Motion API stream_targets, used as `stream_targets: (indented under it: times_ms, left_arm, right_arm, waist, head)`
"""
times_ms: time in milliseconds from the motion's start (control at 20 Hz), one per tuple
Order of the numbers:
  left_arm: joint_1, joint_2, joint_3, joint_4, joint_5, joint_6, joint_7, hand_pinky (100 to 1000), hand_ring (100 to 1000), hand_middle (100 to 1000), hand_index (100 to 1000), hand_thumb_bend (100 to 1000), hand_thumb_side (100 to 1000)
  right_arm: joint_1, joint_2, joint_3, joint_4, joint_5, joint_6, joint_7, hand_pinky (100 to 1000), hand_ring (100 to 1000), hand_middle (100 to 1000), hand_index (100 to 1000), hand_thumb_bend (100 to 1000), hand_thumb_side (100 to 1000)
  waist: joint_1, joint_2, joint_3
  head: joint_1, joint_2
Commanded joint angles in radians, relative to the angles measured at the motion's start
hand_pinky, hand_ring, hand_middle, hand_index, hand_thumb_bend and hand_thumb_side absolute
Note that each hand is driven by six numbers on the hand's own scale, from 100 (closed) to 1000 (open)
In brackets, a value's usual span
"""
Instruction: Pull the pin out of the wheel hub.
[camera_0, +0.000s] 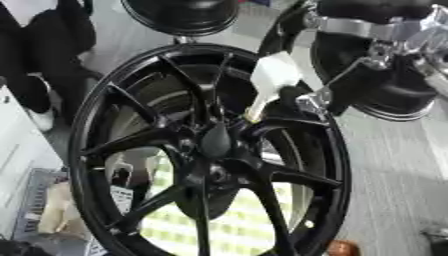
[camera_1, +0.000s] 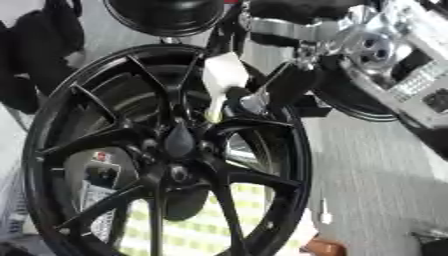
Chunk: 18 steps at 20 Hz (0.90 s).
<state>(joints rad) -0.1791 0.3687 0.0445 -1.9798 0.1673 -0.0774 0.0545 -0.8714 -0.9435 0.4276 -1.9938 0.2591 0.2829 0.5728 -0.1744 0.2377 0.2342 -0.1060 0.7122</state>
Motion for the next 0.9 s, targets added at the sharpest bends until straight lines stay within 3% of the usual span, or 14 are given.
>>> stream_targets:
  times_ms: [50, 200, 500, 700, 900]
  left_arm:
    - [0.003, 0.025, 0.013, -0.020, -0.001, 0.000, 0.005, 831, 706, 706, 861, 100, 753]
    - [0.010, 0.026, 0.017, -0.020, -0.003, -0.001, 0.010, 830, 705, 707, 861, 100, 750]
    - [0.018, 0.024, 0.025, -0.020, -0.009, -0.005, 0.020, 830, 705, 707, 861, 100, 747]
    - [0.023, 0.020, 0.030, -0.020, -0.012, -0.006, 0.026, 830, 705, 706, 861, 100, 747]
    - [0.028, 0.015, 0.034, -0.020, -0.016, -0.007, 0.029, 831, 705, 707, 861, 100, 747]
  right_arm:
    - [0.010, -0.089, -0.087, -0.006, -0.045, -0.010, -0.021, 894, 698, 347, 452, 145, 100]
    - [0.087, -0.168, -0.161, -0.006, -0.072, -0.009, -0.056, 905, 698, 356, 458, 162, 100]
    - [0.384, -0.315, -0.331, -0.006, -0.087, 0.027, -0.186, 913, 708, 372, 472, 153, 100]
    - [0.582, -0.338, -0.421, -0.006, -0.083, 0.073, -0.288, 907, 713, 384, 483, 139, 100]
    - [0.738, -0.311, -0.486, -0.006, -0.069, 0.104, -0.374, 896, 721, 401, 497, 139, 100]
  waist:
    - [0.015, -0.023, -0.011]
    - [0.022, -0.028, -0.030]
    - [0.041, -0.026, -0.068]
    - [0.054, -0.023, -0.094]
    - [0.065, -0.022, -0.114]
  head:
    - [0.013, 0.006]
    - [0.031, 0.007]
    - [0.072, 0.000]
    - [0.095, -0.003]
    - [0.112, -0.004]
